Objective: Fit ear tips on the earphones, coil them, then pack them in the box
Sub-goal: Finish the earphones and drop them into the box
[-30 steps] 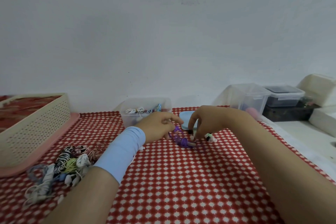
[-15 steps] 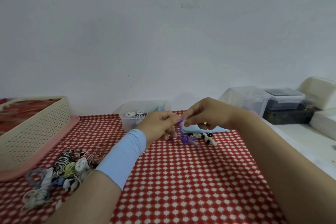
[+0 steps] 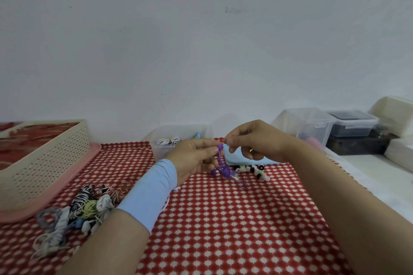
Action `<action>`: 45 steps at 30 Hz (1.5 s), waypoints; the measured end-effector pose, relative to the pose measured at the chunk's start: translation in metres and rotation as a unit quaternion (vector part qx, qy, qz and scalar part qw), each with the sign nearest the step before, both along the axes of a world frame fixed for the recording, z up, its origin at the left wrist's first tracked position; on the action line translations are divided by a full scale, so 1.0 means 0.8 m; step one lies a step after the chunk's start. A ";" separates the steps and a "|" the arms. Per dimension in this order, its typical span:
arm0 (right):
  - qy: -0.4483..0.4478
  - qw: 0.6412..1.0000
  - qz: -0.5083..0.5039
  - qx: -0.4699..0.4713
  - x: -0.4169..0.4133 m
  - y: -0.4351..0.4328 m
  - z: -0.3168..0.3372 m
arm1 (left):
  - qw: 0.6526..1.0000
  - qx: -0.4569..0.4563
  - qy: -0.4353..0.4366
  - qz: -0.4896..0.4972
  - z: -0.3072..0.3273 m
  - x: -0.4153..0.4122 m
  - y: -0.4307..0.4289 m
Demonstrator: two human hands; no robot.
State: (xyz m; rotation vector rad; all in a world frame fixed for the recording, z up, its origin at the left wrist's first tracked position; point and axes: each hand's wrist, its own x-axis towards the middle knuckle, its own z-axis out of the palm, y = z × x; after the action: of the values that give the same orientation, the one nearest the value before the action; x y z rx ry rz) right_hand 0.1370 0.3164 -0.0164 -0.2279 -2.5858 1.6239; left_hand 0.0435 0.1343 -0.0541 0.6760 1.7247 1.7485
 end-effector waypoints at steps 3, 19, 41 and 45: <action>-0.007 1.000 0.025 0.008 0.001 -0.001 0.000 | 1.000 0.000 -0.007 0.010 -0.001 -0.005 -0.002; 0.019 0.993 0.023 -0.113 -0.014 -0.010 -0.016 | 1.000 0.013 -0.011 -0.004 -0.006 -0.011 -0.004; -0.002 0.987 0.050 -0.154 -0.014 -0.014 -0.017 | 0.998 0.052 -0.031 -0.032 -0.003 -0.004 -0.004; -0.028 0.984 0.041 -0.170 -0.013 -0.012 -0.016 | 1.000 0.022 0.008 -0.015 -0.004 -0.003 -0.002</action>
State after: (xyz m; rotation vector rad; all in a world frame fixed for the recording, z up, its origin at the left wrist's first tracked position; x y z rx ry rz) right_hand 0.1270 0.3067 -0.0294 -0.1919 -2.3691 2.1124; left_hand 0.0410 0.1324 -0.0571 0.7328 1.6820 1.7700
